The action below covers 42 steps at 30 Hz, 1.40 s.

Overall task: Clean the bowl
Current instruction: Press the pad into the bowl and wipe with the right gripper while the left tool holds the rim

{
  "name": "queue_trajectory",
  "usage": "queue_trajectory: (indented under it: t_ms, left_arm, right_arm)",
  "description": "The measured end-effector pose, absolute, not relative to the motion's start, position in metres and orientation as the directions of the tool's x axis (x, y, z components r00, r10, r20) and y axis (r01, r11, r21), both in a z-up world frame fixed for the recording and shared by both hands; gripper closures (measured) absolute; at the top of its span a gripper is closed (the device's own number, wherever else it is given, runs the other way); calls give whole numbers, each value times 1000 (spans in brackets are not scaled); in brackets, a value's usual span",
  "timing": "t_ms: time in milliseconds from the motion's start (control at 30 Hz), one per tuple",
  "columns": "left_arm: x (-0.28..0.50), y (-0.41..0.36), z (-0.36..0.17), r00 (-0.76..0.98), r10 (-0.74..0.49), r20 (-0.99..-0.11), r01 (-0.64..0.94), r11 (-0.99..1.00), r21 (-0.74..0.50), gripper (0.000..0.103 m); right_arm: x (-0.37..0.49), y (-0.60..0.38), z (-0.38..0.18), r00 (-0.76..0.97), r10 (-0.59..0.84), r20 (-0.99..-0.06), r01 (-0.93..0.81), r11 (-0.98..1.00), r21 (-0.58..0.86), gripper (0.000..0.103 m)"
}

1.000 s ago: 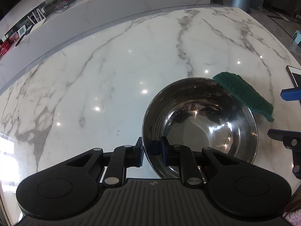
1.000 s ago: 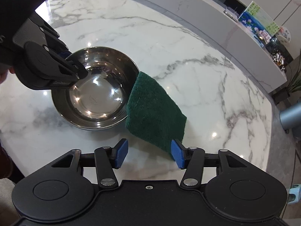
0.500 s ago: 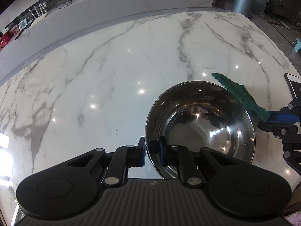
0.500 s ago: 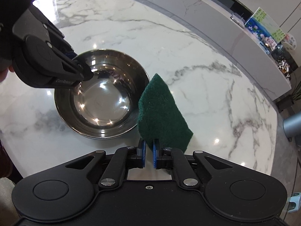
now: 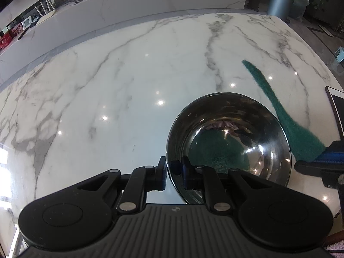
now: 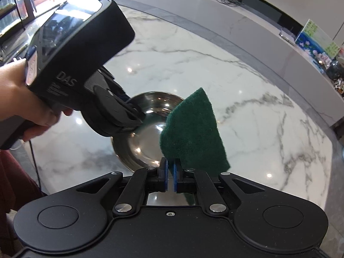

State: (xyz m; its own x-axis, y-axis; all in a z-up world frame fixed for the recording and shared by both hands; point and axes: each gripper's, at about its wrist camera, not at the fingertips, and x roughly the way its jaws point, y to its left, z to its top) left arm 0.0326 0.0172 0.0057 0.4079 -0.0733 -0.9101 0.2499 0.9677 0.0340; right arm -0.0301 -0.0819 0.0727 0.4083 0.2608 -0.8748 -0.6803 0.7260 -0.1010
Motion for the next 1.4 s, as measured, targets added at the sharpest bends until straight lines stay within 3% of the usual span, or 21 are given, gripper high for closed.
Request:
queue_trajectory:
  t_ms: [300,900,1400]
  left_arm:
    - [29,18,9,406,-77,-911,248,968,29,91]
    - [36,22,5,408,-92,-908,260,966,19,92]
    - [36,21,4,409,-84,-909,258,966,27,92]
  right_arm:
    - [-19,-78,55,314,327,-891,-681,731,28,100]
    - [-10,-65,26,247,328,-912,-674,734,82,99]
    - [-15,-73,45,284,319,-904,-662,747,56,78]
